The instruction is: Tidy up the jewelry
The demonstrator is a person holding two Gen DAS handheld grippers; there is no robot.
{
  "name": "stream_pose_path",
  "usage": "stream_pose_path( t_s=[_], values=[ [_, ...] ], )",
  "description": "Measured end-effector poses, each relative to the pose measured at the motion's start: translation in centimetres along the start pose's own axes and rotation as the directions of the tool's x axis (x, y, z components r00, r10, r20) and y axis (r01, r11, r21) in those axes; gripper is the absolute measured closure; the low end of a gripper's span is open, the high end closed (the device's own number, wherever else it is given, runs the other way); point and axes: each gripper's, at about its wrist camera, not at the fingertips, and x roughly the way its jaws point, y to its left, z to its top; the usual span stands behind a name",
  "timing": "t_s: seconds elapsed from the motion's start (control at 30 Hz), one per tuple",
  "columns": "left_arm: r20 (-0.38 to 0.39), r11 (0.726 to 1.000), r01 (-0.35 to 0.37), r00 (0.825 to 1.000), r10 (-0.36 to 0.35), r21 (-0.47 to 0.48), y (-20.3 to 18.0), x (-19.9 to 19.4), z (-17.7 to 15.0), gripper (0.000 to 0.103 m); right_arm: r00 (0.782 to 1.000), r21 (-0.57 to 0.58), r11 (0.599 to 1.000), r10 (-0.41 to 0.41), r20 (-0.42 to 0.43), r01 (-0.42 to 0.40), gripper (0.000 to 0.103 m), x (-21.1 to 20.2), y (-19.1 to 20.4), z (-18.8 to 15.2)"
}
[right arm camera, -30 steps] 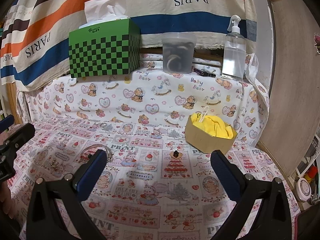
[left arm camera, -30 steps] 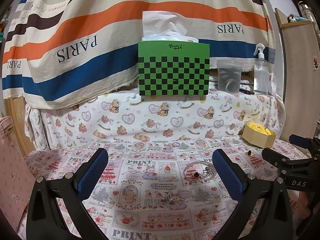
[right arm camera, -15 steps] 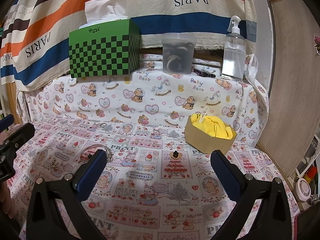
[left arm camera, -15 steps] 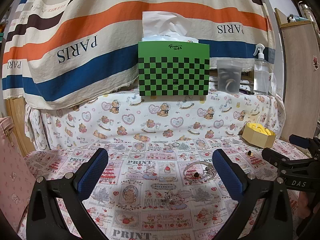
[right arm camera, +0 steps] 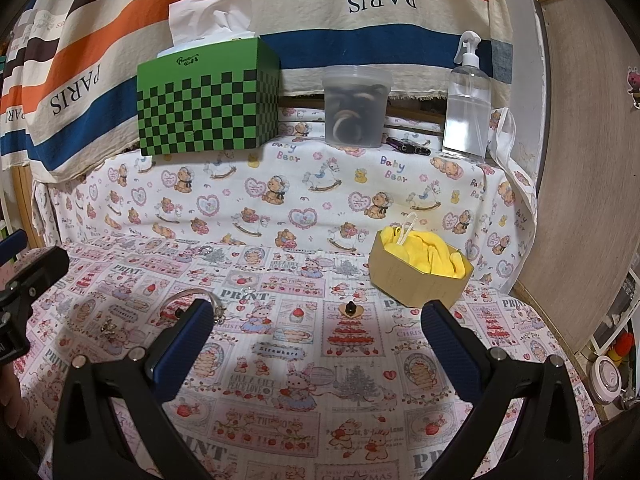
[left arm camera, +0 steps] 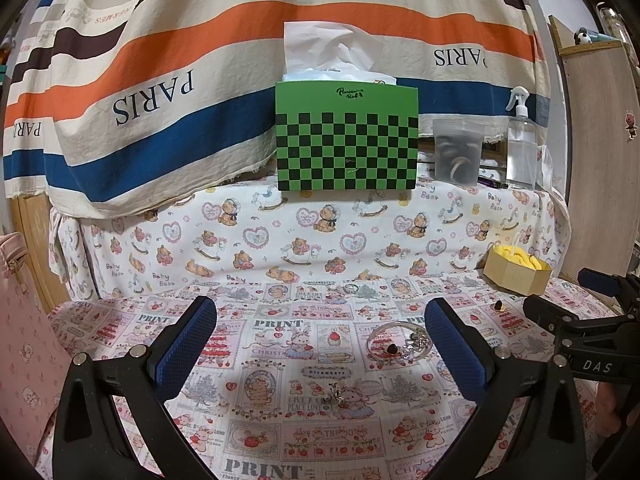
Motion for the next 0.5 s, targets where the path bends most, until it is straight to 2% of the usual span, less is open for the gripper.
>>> stream_pose_path(
  t_s=[0.5],
  values=[
    [-0.001, 1.000, 0.001, 1.000, -0.001, 0.001, -0.01, 0.01, 0.00, 0.000, 1.000, 0.000, 1.000, -0.001, 0.000, 0.001, 0.000, -0.04, 0.03, -0.01]
  ],
)
